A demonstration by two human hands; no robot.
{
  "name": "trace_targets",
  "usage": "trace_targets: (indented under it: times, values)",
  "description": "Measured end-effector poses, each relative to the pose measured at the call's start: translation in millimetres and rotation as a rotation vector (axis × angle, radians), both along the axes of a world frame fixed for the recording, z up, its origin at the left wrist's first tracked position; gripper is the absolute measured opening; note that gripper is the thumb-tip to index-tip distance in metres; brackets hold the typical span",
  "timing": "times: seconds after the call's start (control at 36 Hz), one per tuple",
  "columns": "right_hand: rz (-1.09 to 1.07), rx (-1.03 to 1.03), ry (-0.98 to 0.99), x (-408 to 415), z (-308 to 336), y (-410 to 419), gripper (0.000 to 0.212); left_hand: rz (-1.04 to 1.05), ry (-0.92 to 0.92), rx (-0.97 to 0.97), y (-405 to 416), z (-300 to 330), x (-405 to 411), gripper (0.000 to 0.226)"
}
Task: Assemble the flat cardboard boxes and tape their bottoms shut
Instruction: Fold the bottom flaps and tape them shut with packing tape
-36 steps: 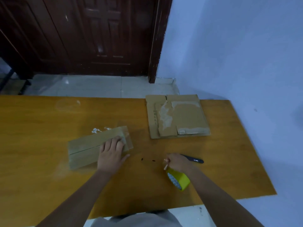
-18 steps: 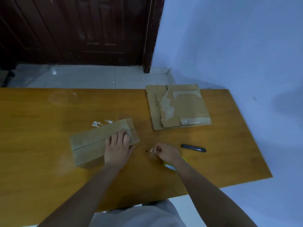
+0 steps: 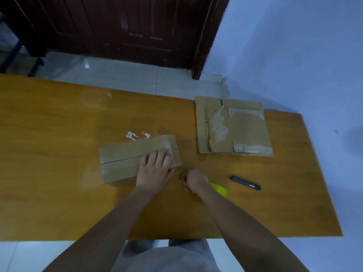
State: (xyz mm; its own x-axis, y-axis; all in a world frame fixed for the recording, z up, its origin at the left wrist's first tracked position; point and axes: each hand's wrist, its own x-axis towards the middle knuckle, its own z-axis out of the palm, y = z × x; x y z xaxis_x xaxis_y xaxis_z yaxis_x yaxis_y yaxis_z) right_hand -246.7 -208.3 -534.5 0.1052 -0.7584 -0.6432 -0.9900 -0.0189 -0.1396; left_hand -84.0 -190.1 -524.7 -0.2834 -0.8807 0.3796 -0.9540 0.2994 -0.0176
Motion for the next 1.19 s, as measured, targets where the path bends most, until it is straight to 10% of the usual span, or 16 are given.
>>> trace_targets:
  times: [0.42,0.81,1.19]
  values:
    - [0.094,-0.106,0.188,9.7,-8.0,9.5,0.046,0.006,0.036,0.106,0.3,9.5,-0.4,0.064]
    - [-0.232,-0.572,-0.467,7.0,68.0,-18.4,0.024,0.109,0.441,0.340,-17.8,34.8,8.2,0.029]
    - [-0.107,-0.388,-0.447,41.6,62.5,-11.0,0.039,0.050,0.279,0.299,-28.6,15.0,22.3,0.015]
